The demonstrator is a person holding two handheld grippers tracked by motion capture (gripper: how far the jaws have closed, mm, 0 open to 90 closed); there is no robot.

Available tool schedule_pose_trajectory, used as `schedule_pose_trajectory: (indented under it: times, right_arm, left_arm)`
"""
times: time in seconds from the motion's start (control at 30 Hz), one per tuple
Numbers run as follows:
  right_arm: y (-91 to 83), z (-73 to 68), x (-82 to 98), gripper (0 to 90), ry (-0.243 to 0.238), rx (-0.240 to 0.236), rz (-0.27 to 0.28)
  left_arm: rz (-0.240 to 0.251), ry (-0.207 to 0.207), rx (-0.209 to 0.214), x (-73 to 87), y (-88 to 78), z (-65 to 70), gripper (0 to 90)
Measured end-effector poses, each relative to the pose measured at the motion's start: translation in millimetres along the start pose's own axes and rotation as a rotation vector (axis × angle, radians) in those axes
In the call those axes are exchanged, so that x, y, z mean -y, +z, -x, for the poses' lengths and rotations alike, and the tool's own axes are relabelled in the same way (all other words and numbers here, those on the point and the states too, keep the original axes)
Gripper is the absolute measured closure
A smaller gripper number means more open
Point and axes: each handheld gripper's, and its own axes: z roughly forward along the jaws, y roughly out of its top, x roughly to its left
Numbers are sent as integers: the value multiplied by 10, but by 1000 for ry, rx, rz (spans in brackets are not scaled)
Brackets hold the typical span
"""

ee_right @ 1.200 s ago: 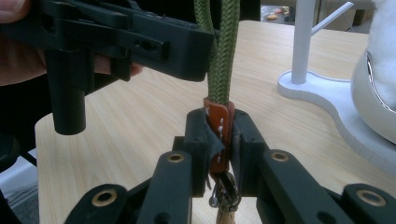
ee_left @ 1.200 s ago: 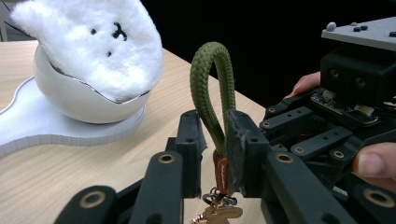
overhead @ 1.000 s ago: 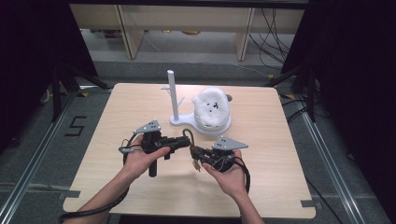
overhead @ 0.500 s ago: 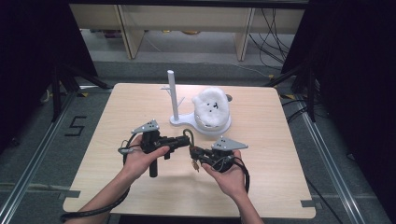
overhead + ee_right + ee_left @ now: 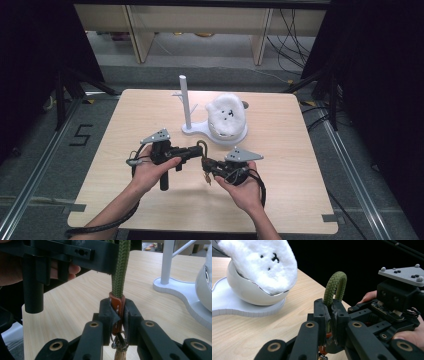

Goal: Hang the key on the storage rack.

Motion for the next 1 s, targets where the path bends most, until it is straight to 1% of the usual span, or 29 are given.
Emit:
schedule_pose_trajectory:
  times: [0.03,0.13,0.17,0.2,0.23,0.27,0.3,0.37,0.4,0.43,0.47,0.5,0.53,0.57,0.6,0.63,0.7,0.73,0.77,0.8,0.83,0.87,0.9,0.93,0.97,1.0]
  right_arm:
    - [8,-6,4,796,15,-11,-1]
    - [6,-19,0,796,16,-8,-3]
    - [6,-33,-1,796,32,-15,-5]
    - [9,-27,-12,793,25,-14,-2]
    - [9,-27,-12,793,25,-14,-2]
    - [17,-15,-19,790,7,-7,0]
    - [15,-17,-23,783,9,-17,5]
    - [10,-27,-29,761,32,-14,7]
    - [12,-17,-34,751,19,-15,11]
    - [0,-22,-40,746,24,-4,6]
    - [-12,-23,-47,721,28,-2,14]
    - [-12,-23,-47,721,28,-2,14]
    - [-9,-9,-52,703,4,-4,16]
    - [-14,-5,-55,684,-1,3,14]
    - [-21,-11,-53,670,17,9,15]
    - [-31,-15,-55,662,25,19,7]
    - [-46,5,-58,645,8,25,7]
    - [-58,7,-54,637,15,34,3]
    - [-70,29,-51,631,-12,50,11]
    - [-80,23,-45,625,16,47,1]
    - [-102,10,-35,619,36,63,-5]
    - [-113,43,-30,615,11,62,-3]
    - [-130,54,-22,613,12,64,-4]
    - [-155,65,-15,610,0,78,-5]
    - [-169,71,2,608,15,85,1]
    - [-190,79,13,604,18,90,1]
  left_arm:
    - [-2,1,0,-2,-5,1,835]
    - [0,16,-3,-8,-16,11,838]
    - [3,25,-4,-11,-19,14,838]
    - [10,38,-5,-15,-25,25,840]
    - [10,38,-5,-15,-25,25,840]
    - [9,44,-9,-20,-30,33,840]
    - [11,51,-9,-24,-33,36,841]
    - [12,69,-22,-35,-45,42,842]
    - [12,74,-29,-40,-55,43,842]
    - [17,79,-34,-46,-63,36,842]
    - [19,77,-38,-51,-72,33,842]
    - [25,81,-41,-58,-78,27,842]
    - [26,86,-49,-66,-90,24,842]
    - [32,96,-57,-73,-99,20,842]
    - [39,108,-64,-80,-108,16,842]
    - [38,117,-74,-89,-120,13,842]
    - [42,129,-83,-100,-140,1,842]
    - [44,133,-94,-105,-151,-4,842]
    - [44,140,-101,-110,-162,-10,842]
    - [46,144,-110,-114,-175,-19,842]
    - [50,146,-117,-119,-187,-26,842]
    - [54,148,-123,-122,-202,-36,842]
    - [60,150,-131,-126,-214,-47,842]
    - [60,148,-136,-130,-229,-56,842]
    - [67,146,-139,-133,-239,-67,842]
    - [68,142,-141,-137,-251,-76,842]
